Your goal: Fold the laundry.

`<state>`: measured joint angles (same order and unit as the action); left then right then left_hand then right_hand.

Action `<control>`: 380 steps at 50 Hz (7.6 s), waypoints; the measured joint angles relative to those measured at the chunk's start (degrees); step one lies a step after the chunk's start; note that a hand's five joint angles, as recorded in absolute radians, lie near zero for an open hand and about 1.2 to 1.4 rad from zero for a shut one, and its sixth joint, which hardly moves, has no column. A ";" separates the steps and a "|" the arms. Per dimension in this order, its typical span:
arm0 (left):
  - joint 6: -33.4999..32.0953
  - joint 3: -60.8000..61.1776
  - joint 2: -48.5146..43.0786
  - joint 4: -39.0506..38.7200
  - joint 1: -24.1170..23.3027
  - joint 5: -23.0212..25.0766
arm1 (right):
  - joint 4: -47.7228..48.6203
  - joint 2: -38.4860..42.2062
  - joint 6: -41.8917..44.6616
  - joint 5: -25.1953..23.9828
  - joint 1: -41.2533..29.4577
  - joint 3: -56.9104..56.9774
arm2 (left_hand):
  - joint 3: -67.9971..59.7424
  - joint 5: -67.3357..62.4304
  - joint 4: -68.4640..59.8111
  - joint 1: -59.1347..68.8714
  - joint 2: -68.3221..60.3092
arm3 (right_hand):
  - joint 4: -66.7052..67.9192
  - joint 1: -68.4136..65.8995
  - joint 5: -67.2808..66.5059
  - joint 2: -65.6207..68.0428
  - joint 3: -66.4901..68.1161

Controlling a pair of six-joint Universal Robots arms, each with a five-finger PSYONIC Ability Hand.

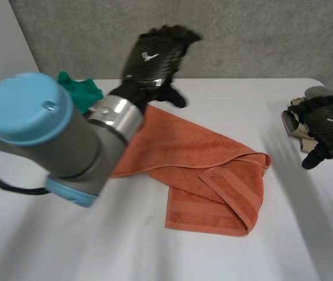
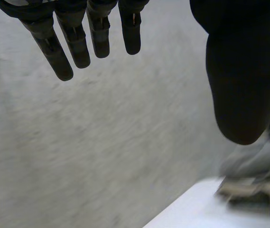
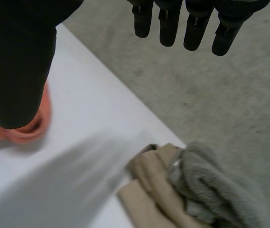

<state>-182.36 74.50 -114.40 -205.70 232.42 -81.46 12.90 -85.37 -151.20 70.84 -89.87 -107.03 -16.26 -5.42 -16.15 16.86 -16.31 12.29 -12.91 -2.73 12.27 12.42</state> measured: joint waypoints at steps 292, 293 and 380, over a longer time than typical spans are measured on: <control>-7.42 24.20 11.39 -5.09 25.82 -0.90 | -12.61 27.00 -14.96 11.79 -11.24 23.30 | -52.32 -50.77 -52.70 49.19 -52.48 | 19.00 -19.43 -16.78 19.26 19.06; -7.43 24.18 11.54 -5.06 26.09 -0.93 | -12.94 26.81 -16.56 11.67 -10.70 22.90 | -52.32 -50.77 -52.70 49.19 -52.47 | 18.99 -19.43 -16.80 19.26 19.06; -13.23 15.56 7.17 -6.47 24.70 -7.02 | 3.19 22.04 19.76 10.60 -13.41 29.42 | -52.32 -50.77 -52.70 49.19 -52.48 | 56.49 -52.26 -54.38 55.40 56.02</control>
<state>-195.59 90.06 -107.23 -212.17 257.12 -88.48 16.09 -63.33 -131.44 81.44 -103.29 -77.61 -68.58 -56.19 -68.86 66.05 -68.79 68.78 -65.17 -57.11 67.67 68.44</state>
